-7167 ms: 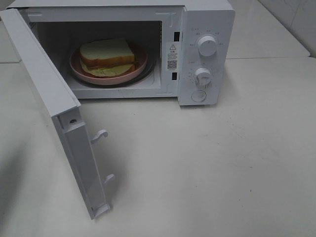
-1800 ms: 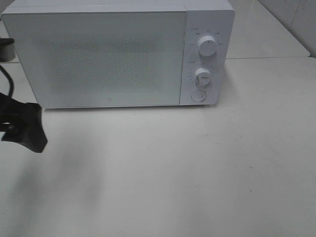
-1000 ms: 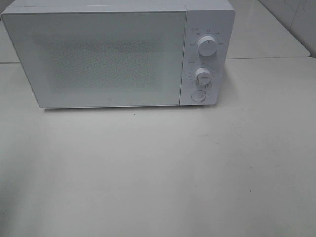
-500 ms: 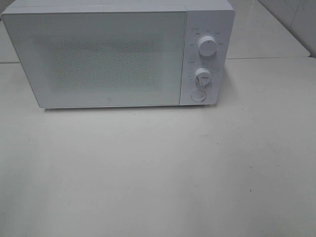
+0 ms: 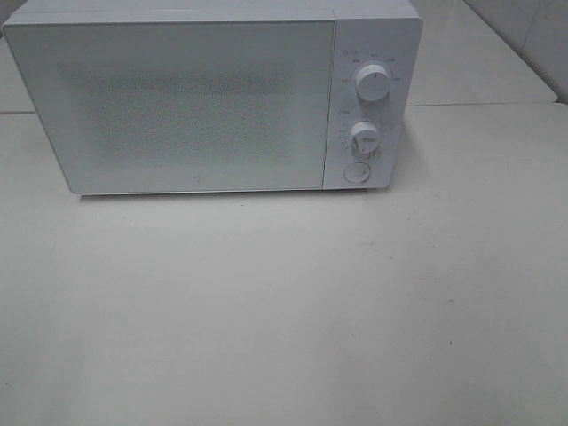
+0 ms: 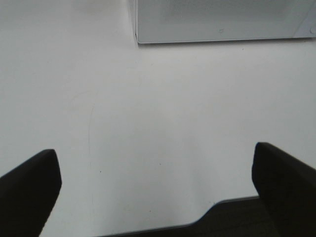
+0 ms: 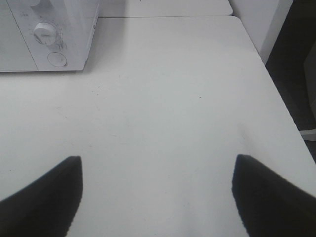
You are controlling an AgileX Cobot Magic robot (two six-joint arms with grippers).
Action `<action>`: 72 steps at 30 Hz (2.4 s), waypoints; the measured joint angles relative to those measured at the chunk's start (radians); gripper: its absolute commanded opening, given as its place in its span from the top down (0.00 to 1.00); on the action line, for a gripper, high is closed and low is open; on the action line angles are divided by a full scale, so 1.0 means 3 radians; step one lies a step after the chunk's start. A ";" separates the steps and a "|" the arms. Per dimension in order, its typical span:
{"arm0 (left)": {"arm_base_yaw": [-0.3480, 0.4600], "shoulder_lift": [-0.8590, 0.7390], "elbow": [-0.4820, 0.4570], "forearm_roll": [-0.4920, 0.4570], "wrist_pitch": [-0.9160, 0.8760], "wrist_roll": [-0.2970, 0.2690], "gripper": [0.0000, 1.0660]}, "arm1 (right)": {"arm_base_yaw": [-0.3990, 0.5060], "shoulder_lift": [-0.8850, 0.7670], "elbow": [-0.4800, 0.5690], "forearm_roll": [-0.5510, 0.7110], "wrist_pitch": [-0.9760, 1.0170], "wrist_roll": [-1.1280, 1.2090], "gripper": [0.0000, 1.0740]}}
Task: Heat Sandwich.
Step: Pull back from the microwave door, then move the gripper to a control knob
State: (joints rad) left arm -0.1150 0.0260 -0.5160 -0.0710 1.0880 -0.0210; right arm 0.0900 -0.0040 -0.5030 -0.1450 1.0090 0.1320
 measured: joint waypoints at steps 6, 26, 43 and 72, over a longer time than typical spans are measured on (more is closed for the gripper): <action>0.0000 -0.0100 0.0000 0.0000 -0.0007 0.0000 0.08 | 0.0000 0.0000 0.0000 0.0000 0.0000 0.0000 0.30; 0.0000 -0.0100 0.0000 0.0000 -0.0007 0.0000 0.08 | 0.0000 0.0000 0.0000 0.0000 0.0000 0.0000 0.30; 0.0000 -0.0100 0.0000 0.0000 -0.0010 0.0000 0.08 | 0.0000 0.0000 0.0000 0.0000 0.0000 0.0000 0.30; 0.0000 -0.0100 0.0000 0.0000 -0.0013 0.0000 0.08 | 0.0000 0.0600 -0.0063 -0.0013 -0.0517 0.0000 0.28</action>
State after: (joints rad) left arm -0.1150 -0.0040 -0.5160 -0.0710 1.0840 -0.0210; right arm 0.0900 0.1760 -0.5220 -0.1490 0.8540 0.1320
